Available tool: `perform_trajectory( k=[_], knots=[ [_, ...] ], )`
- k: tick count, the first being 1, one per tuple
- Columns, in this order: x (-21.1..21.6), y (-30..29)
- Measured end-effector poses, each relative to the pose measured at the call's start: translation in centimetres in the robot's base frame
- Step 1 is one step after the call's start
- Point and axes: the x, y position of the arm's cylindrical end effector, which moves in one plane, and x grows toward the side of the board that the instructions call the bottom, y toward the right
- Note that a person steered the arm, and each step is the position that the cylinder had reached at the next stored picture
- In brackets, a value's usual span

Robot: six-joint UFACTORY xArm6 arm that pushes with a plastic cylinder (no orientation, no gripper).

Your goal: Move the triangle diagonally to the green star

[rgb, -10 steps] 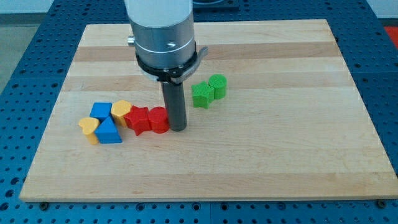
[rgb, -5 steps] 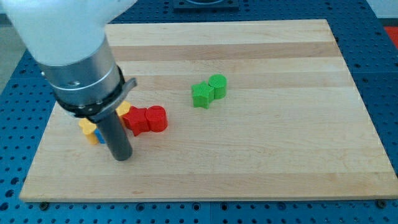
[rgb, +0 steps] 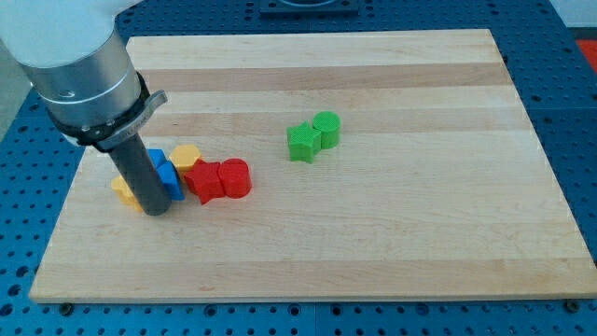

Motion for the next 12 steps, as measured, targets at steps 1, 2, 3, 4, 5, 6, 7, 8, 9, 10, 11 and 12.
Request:
perform_trajectory(
  k=[1, 2, 3, 4, 5, 6, 7, 8, 9, 10, 11, 12],
  knots=[
    [-1.2, -0.3],
    [-2.1, -0.4],
    [-3.0, -0.4],
    [-3.7, -0.4],
    [-4.8, -0.4],
    [-5.8, -0.4],
    [-7.0, -0.4],
    [-8.4, -0.4],
    [-9.2, -0.3],
    [-8.4, 0.6],
    [-8.3, 2.8],
    [-9.3, 4.9]
  ],
)
